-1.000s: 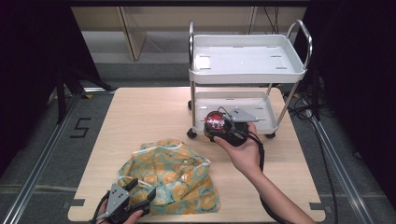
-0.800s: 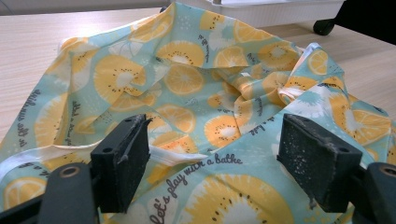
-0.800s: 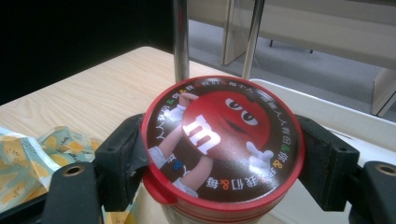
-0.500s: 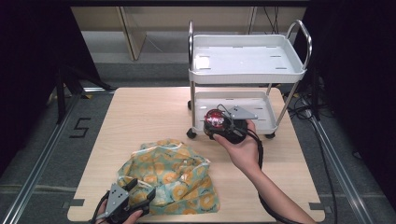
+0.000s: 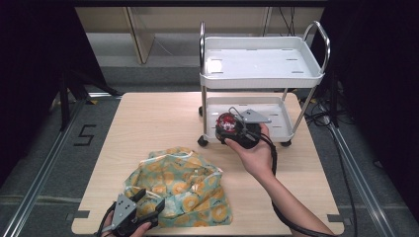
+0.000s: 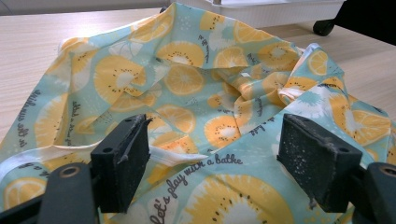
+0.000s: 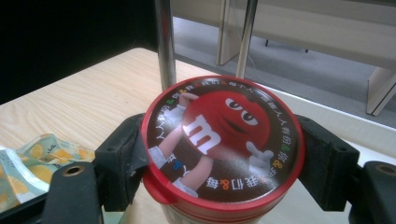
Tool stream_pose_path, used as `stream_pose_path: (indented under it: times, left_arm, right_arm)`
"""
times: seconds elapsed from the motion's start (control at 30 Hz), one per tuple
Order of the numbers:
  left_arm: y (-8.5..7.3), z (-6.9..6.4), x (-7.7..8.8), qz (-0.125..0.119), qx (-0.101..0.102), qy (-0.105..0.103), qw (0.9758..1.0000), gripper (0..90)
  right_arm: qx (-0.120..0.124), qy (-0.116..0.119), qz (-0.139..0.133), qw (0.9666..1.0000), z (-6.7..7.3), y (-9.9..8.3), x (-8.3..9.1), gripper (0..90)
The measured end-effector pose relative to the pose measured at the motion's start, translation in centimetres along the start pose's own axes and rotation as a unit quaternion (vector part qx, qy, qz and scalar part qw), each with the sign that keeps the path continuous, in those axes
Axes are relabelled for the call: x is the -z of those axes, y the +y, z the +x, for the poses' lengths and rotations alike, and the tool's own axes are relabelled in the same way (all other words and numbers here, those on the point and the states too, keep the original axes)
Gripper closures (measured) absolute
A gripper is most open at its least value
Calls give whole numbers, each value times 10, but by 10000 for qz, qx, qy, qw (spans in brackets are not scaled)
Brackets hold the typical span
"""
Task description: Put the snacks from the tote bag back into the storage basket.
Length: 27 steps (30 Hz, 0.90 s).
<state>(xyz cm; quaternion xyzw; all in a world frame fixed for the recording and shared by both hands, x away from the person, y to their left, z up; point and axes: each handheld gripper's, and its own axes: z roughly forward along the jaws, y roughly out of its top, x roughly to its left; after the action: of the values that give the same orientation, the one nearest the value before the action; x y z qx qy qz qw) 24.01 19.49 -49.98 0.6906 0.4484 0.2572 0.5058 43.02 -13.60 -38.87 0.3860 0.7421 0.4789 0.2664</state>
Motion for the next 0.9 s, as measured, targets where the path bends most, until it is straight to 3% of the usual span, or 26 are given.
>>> stream_pose_path:
  times: [0.27, 0.3, 0.4, 0.47, 0.5, 0.6, 0.63, 0.67, 0.77, 0.9]
  left_arm:
    - [0, 0, 0, 0, 8, -1, 10000, 242]
    - [0, 0, 0, -1, 4, -1, 10000, 242]
    - [0, 0, -1, -38, 45, -5, 10000, 242]
    - [0, 0, 0, -17, 25, -2, 10000, 242]
    - [0, 0, -1, -40, 53, -11, 10000, 242]
    - [0, 0, 0, -4, 11, -6, 10000, 242]
    - [0, 0, 0, -7, 13, -7, 10000, 241]
    - [0, 1, 0, -5, 10, -9, 10000, 242]
    - [0, 1, 0, -9, 10, -8, 10000, 242]
    - [0, 1, 1, 19, -10, -1, 10000, 242]
  right_arm:
    - [-59, -47, -57, 10000, 0, 0, -6, 267]
    - [-18, 69, 19, 10000, -2, 1, -7, 267]
    - [-76, -40, 11, 10000, -2, 2, -9, 266]
    - [94, -92, 10, 9999, -5, 3, -9, 266]
    - [-46, -46, 48, 10000, -3, 3, -9, 267]
    - [44, -32, 19, 10000, -3, 5, -11, 267]
    - [-41, -53, -1, 10000, -2, 5, -12, 266]
    - [63, -69, -16, 10000, -3, 6, -13, 266]
    - [-46, -70, 25, 10000, -1, 7, -14, 267]
    - [147, -75, -2, 9999, -4, 9, -16, 267]
